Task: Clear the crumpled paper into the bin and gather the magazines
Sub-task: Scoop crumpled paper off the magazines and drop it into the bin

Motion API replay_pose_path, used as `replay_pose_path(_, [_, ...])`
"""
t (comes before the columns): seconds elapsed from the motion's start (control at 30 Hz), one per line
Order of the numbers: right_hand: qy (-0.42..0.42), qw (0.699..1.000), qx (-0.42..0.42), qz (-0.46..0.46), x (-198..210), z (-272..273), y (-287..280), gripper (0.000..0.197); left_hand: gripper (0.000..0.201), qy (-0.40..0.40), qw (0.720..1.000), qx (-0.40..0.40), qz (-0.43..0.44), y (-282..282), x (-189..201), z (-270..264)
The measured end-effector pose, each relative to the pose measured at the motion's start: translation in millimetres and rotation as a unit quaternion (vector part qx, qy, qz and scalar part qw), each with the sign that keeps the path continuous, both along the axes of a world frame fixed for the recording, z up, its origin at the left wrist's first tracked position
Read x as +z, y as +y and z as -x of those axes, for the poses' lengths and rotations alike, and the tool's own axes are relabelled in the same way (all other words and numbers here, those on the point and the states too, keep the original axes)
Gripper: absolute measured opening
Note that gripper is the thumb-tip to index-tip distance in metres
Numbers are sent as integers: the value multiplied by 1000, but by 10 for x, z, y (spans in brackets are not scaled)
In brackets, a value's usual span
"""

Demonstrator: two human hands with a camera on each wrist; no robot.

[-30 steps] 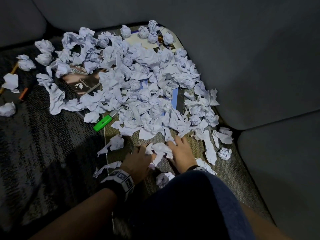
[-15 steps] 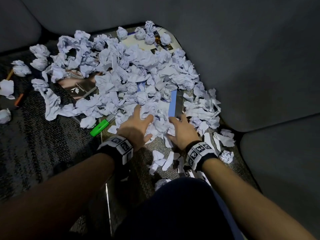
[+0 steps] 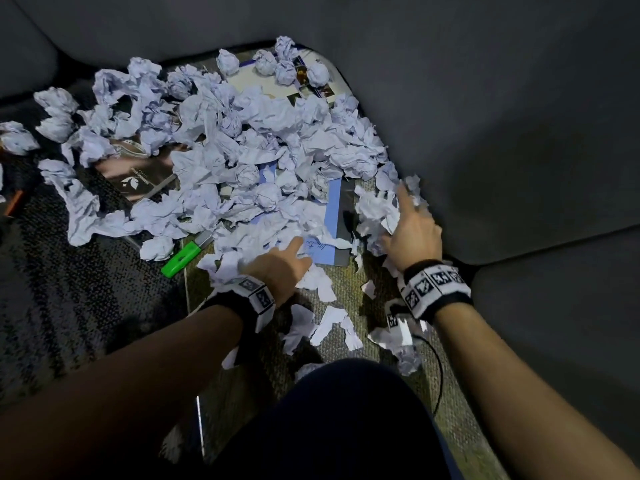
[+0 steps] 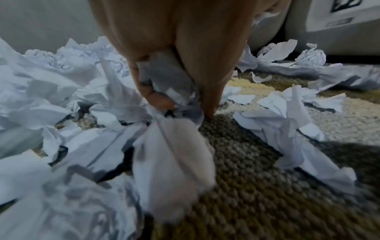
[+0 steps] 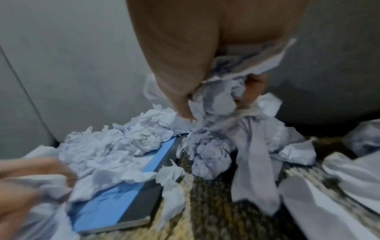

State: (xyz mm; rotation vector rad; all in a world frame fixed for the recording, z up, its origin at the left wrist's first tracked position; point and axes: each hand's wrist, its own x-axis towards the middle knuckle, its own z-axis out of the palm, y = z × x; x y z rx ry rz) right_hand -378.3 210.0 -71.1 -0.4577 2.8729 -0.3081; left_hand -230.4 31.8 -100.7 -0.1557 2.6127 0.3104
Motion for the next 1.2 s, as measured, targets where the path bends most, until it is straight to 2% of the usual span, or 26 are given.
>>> replay_pose_path(0.1, [-38,997,-3,-74,-189,80,-53,78,7,29,998,-16,-44,-13,69,-46])
replay_pose_path(0.17, [-64,993,-7,-95,-299,77,-62,75,16,51,996,6,-77,-27,114,-95])
replay_pose_path(0.3, [-128,987,-27,-92,-379,-12,-75,105,21,153,972,104,-144,-59,189,-169])
replay_pose_path(0.33, [-129,987,-24,-92,-363,-44,-86,107,21,175,963,126,-163,-72,197,-176])
replay_pose_path(0.5, [-128,988,-35,-79,-239,-7,-150,76,27,196,937,193,-214,-164,255,-227])
replay_pose_path(0.63, [-118,990,-6,-79,9,85,-94,72,25,179,938,199,-219,-375,463,-306])
replay_pose_path(0.77, [-51,999,-4,18,339,-73,-121,67,19,181,929,202,-254,-637,752,-430])
replay_pose_path(0.87, [-50,995,3,89,512,-265,-368,76,23,187,924,225,-245,-820,897,-496])
replay_pose_path(0.97, [-56,990,38,124,592,-463,-725,85,24,232,907,230,-265,-1064,895,-564])
replay_pose_path(1.07, [-56,987,92,115,688,-741,-1113,87,25,280,874,256,-305,-1334,817,-807])
replay_pose_path(1.2, [-18,982,171,85,1165,-1269,-1782,81,27,293,865,264,-312,-1849,1010,-1443])
